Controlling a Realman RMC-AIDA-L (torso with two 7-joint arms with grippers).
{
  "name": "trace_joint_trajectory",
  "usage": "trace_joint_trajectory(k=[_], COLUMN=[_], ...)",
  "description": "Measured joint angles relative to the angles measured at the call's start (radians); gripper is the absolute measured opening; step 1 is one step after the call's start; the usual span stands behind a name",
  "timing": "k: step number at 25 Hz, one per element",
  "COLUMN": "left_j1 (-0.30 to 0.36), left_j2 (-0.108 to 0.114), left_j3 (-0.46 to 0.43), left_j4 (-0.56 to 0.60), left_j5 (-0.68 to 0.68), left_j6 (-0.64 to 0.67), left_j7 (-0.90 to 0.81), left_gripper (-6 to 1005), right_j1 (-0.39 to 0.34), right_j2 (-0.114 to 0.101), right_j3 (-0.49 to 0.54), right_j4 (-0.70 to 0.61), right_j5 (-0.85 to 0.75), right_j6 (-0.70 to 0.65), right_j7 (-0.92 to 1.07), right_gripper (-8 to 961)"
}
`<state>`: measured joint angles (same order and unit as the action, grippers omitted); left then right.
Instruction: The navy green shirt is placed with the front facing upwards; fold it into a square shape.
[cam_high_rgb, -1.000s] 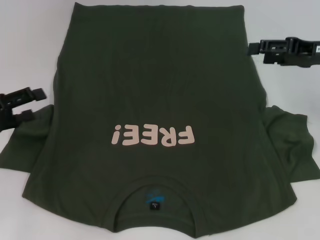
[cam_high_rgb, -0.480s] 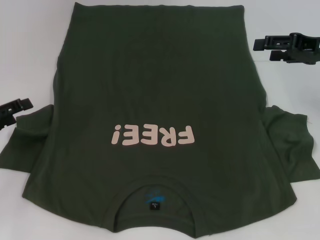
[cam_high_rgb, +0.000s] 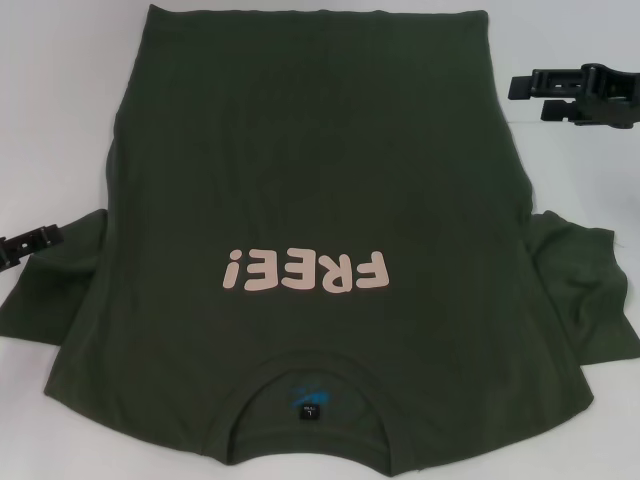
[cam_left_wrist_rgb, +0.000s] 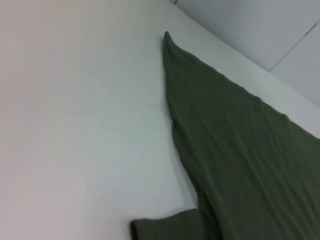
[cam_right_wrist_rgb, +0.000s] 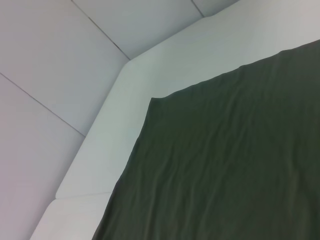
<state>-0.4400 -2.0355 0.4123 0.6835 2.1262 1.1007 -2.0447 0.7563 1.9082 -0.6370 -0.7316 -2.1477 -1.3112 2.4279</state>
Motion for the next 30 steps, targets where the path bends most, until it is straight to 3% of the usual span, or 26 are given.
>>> trace_joint_trajectory(k=[17,30], left_j1=[-0.024,-0.022], left_j2=[-0.002,-0.005], left_j3=[0.047,0.061], left_j4=[-0.063,-0.043], left_j5=[0.000,0.042], left_j6=[-0.102,-0.090], left_j7=[0.053,0.006], left_gripper=[899,781], right_j1=[-0.005,-0.005], right_j2=[-0.003,-0.005], right_j3=[0.004,0.019], right_j4=[0.000,-0.001], right_j5=[0.002,0.003], right_j6=[0.004,0.004], right_j7=[0.009,0.011], right_gripper=[803,800])
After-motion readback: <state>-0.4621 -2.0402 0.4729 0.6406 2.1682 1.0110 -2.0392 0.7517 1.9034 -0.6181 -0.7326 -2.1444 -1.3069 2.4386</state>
